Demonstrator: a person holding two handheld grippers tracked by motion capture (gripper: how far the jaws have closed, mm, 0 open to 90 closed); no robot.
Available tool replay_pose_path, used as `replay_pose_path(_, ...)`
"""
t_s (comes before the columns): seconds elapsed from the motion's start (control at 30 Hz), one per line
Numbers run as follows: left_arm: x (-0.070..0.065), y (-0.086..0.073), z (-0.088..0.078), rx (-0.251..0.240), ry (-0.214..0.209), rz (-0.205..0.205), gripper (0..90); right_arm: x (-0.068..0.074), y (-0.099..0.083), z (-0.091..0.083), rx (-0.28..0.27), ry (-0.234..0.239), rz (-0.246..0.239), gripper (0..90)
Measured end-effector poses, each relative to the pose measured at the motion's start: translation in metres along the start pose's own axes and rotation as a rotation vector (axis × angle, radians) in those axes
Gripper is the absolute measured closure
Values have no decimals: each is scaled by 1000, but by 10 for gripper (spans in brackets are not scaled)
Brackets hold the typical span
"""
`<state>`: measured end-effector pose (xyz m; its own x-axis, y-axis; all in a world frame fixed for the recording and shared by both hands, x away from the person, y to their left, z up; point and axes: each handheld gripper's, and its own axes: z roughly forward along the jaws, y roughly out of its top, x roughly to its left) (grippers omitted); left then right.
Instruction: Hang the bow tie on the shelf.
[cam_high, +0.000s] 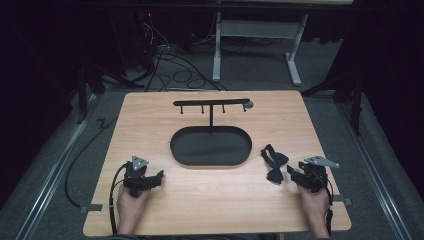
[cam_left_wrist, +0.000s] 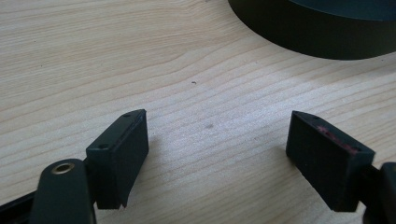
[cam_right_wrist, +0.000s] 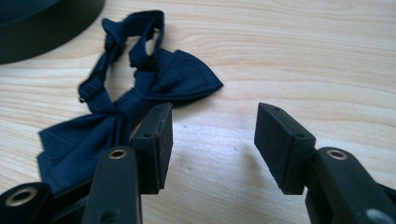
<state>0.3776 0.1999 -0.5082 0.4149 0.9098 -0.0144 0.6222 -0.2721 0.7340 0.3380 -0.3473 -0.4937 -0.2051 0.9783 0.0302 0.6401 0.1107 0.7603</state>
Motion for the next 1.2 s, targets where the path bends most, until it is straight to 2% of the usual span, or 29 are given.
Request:
replay_pose_path(0.2, 0, 0, 0, -2, 0, 0, 215, 6, 5, -3, -20, 28, 3, 482)
replay_pose_path(0.33, 0, 0, 0, -1, 0, 0, 214, 10, 8, -4, -61, 47, -3, 461)
replay_pose_path(0.43, 0, 0, 0, 0, 0, 0, 214, 13, 14, -5, -68, 60, -7, 462)
replay_pose_path(0.83, 0, 0, 0, -1, -1, 0, 213, 20, 34, 1, -46, 95, -15, 515)
replay_pose_path(1.2, 0, 0, 0, -1, -1, 0, 213, 24, 60, 18, -23, 112, -10, 561)
